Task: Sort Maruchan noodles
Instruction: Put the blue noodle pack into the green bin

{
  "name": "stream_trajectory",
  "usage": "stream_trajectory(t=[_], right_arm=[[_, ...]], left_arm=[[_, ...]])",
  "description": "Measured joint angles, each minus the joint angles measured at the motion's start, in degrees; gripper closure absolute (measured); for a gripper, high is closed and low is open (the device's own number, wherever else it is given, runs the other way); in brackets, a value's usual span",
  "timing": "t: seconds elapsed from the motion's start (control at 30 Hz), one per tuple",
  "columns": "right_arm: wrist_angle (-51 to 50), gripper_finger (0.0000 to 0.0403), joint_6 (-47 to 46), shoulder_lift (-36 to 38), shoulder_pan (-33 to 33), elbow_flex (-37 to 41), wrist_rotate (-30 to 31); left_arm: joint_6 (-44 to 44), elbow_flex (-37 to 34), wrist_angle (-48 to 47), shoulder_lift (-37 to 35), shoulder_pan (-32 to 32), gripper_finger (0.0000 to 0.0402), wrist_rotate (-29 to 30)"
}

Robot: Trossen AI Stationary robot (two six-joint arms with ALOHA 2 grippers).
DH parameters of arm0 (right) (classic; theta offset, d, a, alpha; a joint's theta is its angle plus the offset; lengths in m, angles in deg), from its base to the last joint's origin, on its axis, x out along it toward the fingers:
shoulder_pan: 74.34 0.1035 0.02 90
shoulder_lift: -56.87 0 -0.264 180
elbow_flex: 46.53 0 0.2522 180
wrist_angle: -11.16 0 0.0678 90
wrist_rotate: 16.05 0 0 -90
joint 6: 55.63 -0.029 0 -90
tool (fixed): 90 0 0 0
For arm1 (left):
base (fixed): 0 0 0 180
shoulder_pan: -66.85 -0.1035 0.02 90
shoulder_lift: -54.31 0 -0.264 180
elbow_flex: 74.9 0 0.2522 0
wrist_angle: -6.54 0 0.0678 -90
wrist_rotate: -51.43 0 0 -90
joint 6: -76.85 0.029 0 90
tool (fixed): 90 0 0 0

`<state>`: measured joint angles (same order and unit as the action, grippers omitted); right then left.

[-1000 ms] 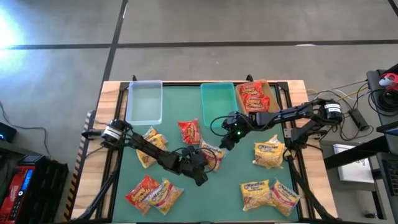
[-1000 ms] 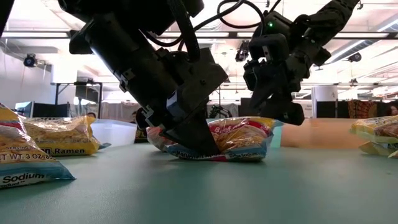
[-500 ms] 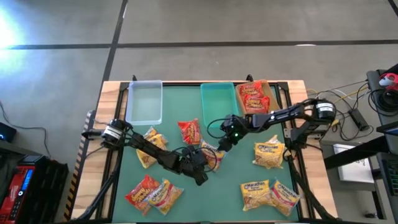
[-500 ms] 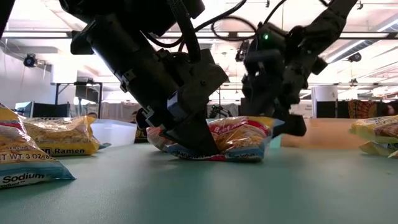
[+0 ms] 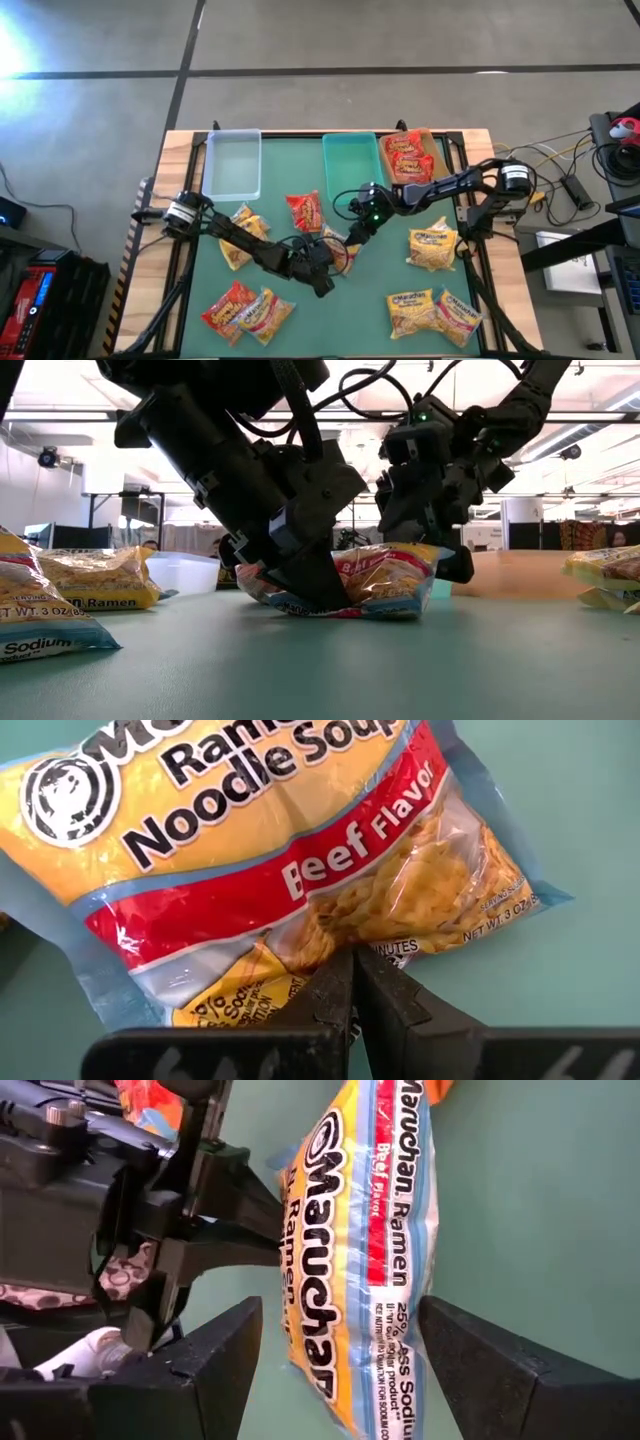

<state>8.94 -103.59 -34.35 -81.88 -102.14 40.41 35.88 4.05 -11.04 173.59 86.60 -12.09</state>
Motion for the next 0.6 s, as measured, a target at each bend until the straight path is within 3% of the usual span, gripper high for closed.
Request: stream_trajectory(t=[0.6], right_arm=[[5.1,0.0162,1.1,-5.5,2.0,-0.9,-0.9]], left_arm=[[0.0,-0.2,-0.5,0.0,-0.2,0.0402,3.3]])
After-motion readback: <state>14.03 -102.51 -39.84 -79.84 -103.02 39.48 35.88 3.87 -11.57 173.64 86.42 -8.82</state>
